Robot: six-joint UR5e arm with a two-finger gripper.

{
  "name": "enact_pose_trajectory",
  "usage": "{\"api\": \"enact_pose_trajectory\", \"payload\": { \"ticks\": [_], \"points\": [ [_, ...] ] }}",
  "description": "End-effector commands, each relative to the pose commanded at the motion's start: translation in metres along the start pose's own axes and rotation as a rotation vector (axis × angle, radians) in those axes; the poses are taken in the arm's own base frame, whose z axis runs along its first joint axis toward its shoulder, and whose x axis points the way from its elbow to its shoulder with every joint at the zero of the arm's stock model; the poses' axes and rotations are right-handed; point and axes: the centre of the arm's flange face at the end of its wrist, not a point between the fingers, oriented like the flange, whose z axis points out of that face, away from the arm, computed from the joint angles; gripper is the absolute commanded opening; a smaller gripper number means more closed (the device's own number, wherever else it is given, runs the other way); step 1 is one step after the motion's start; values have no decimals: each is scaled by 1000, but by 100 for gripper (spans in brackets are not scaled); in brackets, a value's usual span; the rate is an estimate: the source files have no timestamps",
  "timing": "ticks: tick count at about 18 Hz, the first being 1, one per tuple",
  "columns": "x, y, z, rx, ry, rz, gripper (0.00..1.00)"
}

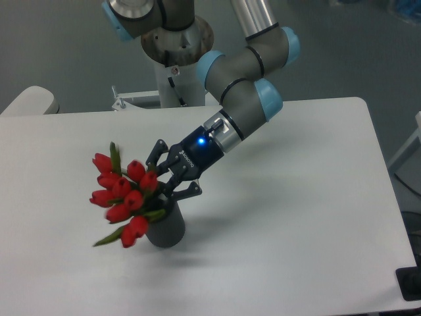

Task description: Insert the flowers into the vase

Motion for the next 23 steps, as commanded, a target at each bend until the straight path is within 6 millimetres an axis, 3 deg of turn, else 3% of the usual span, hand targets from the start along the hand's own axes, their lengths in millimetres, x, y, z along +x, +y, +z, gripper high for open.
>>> {"api": "enact_pose_trajectory", "payload": {
  "ticks": [2,7,9,10,11,18,23],
  "points": [
    [0,0,0,0,0,0,60],
    [-4,0,-8,1,-16,-4,63],
    [-5,-4,-9,2,-18,7,77],
    [-6,-5,-11,2,-21,7,95],
    [-6,-6,-11,2,-22,7,100],
    [-9,-1,-32,-4,-63,8,100],
    [-11,-11,-74,-136,-166,41,100]
  ]
}}
